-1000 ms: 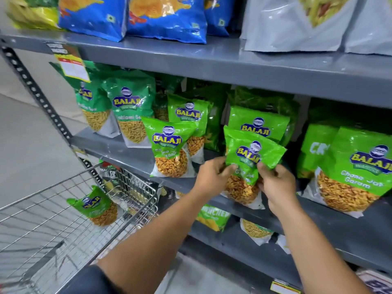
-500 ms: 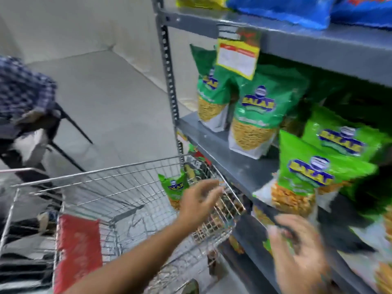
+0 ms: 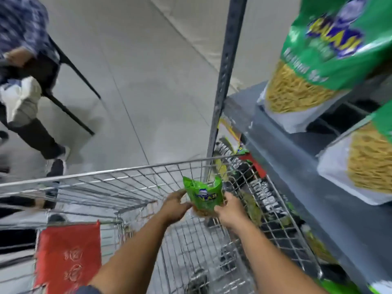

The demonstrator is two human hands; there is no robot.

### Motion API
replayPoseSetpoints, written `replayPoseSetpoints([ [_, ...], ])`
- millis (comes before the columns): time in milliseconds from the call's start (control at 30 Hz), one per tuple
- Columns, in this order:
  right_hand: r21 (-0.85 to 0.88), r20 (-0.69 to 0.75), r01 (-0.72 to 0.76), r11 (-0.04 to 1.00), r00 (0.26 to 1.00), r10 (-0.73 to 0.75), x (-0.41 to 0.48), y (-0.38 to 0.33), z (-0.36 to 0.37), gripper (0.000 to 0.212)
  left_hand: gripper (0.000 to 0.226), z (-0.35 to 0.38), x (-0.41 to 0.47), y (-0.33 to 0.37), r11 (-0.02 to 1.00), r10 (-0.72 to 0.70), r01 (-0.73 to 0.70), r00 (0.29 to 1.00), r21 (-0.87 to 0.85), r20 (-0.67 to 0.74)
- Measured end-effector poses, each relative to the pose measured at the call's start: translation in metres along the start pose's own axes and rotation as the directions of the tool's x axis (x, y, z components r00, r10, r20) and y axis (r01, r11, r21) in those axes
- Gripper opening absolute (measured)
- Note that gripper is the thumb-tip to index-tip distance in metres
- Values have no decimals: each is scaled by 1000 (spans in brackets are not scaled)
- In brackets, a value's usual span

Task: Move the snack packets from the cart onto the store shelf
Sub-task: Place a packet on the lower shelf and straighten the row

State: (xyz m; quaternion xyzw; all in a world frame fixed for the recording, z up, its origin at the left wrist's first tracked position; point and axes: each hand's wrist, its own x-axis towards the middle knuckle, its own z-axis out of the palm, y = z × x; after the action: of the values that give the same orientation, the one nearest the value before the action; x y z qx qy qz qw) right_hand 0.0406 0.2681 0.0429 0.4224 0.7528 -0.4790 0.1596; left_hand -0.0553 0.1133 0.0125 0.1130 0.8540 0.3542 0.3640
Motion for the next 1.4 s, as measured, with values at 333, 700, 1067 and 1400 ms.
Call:
replayPoseSetpoints([
  [333,-346,-165,45,937,980,-108,6,5,19,10,20,17,-4,1,989,111,-119,989,-87,-93],
  [700,-25,-406,276,961,875,-262,-135,10,-43,14,44,-19,-144,78,892,446,-447,849,65,-281],
  [1067,253,-780,618,744,585,-221,-351,96,-149,31,57,43,-320,217,575,817,-813,576,-96,19],
  [1400,136,-986,561,817,158,55,-498,276,-223,36,54,228,-438,304,152,955,-988,154,29,253],
])
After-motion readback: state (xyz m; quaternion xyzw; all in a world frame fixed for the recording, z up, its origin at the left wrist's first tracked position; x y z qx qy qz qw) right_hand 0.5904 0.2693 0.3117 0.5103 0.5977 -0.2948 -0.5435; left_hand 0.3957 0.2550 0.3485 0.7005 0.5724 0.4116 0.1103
